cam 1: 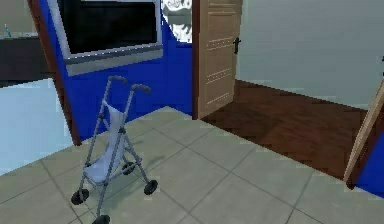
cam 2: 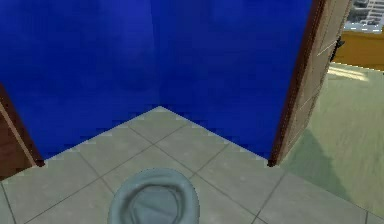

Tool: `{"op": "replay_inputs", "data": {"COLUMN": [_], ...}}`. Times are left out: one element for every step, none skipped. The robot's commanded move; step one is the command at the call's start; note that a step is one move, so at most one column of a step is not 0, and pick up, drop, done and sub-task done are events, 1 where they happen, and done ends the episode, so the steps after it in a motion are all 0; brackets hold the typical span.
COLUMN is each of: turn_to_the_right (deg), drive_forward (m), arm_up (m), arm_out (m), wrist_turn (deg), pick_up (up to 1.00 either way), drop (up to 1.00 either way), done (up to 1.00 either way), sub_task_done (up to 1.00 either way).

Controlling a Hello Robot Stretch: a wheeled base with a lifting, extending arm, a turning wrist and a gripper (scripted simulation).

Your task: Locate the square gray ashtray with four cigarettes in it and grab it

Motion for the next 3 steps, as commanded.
{"op": "replay_inputs", "data": {"turn_to_the_right": [3.0,0.0,12.0], "drive_forward": [0.00,0.40,0.00], "arm_up": [0.00,0.00,0.00], "arm_out": [0.00,0.00,0.00], "wrist_turn": [0.0,0.0,0.0], "pick_up": [0.00,0.00,0.00], "drop": [0.00,0.00,0.00], "done": [0.00,0.00,0.00], "sub_task_done": [0.00,0.00,0.00]}}
